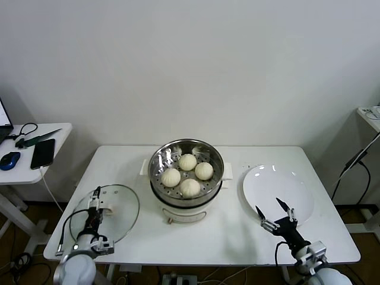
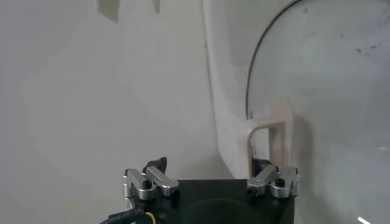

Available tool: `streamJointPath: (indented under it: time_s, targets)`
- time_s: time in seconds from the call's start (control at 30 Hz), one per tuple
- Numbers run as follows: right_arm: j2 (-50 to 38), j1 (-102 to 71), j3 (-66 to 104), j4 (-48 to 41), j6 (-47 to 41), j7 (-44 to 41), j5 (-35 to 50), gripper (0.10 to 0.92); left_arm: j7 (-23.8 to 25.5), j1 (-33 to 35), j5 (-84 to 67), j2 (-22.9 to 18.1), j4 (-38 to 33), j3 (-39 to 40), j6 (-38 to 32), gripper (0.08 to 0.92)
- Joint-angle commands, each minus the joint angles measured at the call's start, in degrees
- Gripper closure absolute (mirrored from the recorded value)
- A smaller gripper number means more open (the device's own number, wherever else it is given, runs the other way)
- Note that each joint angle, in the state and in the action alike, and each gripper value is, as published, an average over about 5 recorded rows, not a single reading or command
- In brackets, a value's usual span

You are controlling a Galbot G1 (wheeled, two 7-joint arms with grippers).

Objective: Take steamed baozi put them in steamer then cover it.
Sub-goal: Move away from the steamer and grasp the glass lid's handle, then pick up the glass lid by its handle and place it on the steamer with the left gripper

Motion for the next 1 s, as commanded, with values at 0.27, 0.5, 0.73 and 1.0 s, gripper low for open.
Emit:
streamJointPath:
  time_s: [0.27, 0.5, 0.73, 1.0]
  targets:
    - [0.8, 1.2, -0.6, -1.5, 0.8, -0.4, -2.5, 0.203, -1.2, -2.2, -3.8, 0.2, 3.4, 0.2, -2.2, 0.432]
    - [1.0, 1.6, -0.8, -2.0, 1.0, -0.6, -3.0, 0.203, -1.2, -2.0, -5.4, 0.6, 1.8, 0.2, -2.3, 0.632]
    - [0.6, 1.6, -0.6, -2.3, 1.2, -0.6, -3.0, 0.203, -1.0, 0.4, -7.5, 1.7, -4.5, 0.2, -0.7, 0.823]
    - [0.2, 2.1, -0.4, -2.6, 1.3, -0.7, -3.0, 0.203, 0.2, 8.2, -7.3, 4.4, -18.5, -0.1, 12.8, 0.857]
